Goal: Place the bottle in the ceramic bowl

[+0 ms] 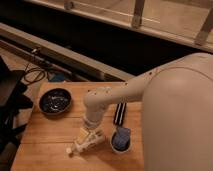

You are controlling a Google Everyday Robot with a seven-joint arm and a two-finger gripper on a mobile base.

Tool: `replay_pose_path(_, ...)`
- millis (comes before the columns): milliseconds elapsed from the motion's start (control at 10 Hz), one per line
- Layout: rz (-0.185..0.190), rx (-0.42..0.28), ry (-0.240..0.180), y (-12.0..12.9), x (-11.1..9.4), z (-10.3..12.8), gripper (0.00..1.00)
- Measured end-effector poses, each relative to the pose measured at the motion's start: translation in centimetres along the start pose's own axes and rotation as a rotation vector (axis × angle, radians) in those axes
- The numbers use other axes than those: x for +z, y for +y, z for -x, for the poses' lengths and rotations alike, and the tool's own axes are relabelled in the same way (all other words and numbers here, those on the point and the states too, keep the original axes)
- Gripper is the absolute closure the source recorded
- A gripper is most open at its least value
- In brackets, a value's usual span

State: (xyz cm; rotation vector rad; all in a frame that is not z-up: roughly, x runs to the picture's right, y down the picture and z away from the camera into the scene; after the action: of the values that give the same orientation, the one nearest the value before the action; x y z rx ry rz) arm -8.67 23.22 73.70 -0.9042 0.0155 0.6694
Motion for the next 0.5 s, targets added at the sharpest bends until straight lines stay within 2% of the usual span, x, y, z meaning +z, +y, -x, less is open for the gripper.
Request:
replay_pose_path(200, -0.016, -0.002, 0.003, 0.0, 0.5, -0.2, 0.2)
replay_pose_path(500, -0.003, 0.007, 0.014, -0.2, 1.7, -1.1, 0.2)
